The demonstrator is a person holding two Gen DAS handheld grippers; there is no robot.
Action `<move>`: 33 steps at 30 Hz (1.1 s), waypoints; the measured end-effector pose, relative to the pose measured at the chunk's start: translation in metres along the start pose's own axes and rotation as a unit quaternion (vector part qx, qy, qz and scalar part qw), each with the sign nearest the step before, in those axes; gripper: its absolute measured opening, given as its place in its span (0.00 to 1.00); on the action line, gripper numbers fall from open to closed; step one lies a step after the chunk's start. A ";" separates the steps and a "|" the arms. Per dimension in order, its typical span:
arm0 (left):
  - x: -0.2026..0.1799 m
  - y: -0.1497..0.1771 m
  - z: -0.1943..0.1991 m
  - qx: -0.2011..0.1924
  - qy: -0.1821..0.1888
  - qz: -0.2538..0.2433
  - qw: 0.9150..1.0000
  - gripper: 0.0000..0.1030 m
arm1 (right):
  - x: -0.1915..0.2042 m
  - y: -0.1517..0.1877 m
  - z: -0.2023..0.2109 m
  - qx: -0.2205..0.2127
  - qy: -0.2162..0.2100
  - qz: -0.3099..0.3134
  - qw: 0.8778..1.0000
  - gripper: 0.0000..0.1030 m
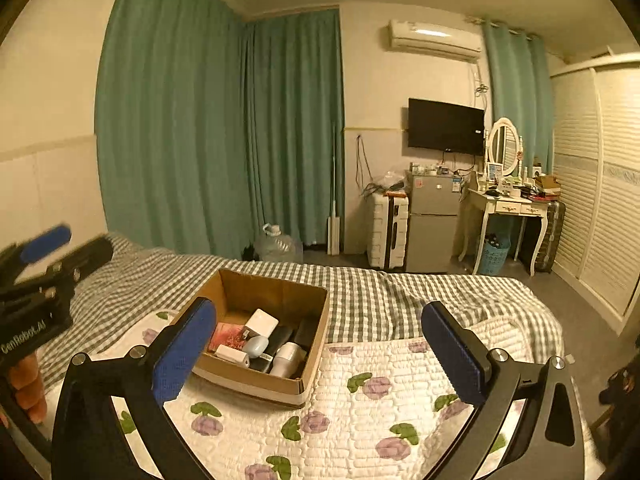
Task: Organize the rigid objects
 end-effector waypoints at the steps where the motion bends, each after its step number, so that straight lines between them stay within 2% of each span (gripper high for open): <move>1: 0.002 0.008 0.001 0.003 0.000 0.005 1.000 0.78 | 0.001 0.007 -0.002 -0.002 0.001 -0.002 1.000 1.00; 6: 0.006 0.047 -0.011 0.030 -0.012 -0.001 0.999 0.78 | 0.009 0.032 -0.016 0.008 0.005 0.008 1.000 1.00; 11: 0.008 0.065 -0.016 0.048 -0.015 -0.005 0.999 0.78 | 0.013 0.045 -0.026 0.020 0.011 0.012 1.000 1.00; 15: 0.009 0.066 -0.014 0.048 -0.014 -0.001 0.999 0.78 | 0.014 0.050 -0.030 0.032 0.017 0.015 0.999 1.00; 33: 0.015 0.067 -0.018 0.059 -0.013 0.006 0.998 0.78 | 0.014 0.052 -0.028 0.034 0.017 0.011 0.999 1.00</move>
Point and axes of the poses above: each gripper's, at about its wrist camera, not at the fingertips, and z roughly against the way its jaws point, x to its left, y to its underside, the point moved 2 cm from there along -z, roughly the way its jaws point, and after that the axes turned 9 degrees about -x, right-handed, at the moved point
